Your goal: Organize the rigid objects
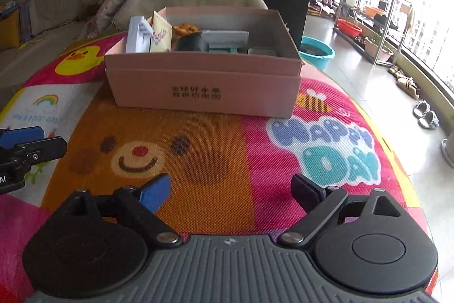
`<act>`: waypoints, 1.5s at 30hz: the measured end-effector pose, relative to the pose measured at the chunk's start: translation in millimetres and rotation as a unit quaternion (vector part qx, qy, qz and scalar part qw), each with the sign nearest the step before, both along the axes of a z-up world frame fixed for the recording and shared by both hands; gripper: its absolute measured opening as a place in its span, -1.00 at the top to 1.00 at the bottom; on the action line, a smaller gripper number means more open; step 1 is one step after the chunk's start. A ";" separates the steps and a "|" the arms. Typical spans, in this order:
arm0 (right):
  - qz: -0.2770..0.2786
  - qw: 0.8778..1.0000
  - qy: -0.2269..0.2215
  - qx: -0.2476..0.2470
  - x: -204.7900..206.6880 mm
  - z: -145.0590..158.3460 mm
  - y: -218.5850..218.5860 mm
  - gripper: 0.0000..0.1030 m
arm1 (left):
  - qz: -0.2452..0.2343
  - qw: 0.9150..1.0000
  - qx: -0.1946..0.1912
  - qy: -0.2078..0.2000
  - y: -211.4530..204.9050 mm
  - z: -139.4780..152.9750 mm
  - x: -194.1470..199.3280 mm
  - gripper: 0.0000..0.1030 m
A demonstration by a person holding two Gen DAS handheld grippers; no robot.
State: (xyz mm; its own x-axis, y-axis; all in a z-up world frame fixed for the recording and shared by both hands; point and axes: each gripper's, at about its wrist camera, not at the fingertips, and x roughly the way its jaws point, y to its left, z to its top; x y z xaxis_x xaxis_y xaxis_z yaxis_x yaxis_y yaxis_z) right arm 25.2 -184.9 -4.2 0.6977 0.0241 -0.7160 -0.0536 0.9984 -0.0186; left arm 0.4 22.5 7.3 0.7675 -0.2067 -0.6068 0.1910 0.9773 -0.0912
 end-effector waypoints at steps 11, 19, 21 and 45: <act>-0.029 0.999 -0.023 0.018 0.1 -8.1 -9.7 -1.00 | 0.013 0.999 0.030 -0.005 -25.7 -11.7 7.5 -0.39; -0.037 0.998 -0.053 0.013 -2.8 -12.6 -7.7 -1.00 | 0.027 0.999 0.039 -0.006 -31.6 -11.5 7.6 -0.41; -0.038 0.998 -0.054 0.013 -2.6 -12.7 -7.2 -1.00 | 0.028 0.999 0.039 -0.006 -31.8 -11.4 7.7 -0.41; -0.040 0.997 -0.055 0.021 1.2 -14.0 -7.3 -1.00 | 0.037 0.999 0.035 -0.004 -34.8 -11.7 12.5 -0.50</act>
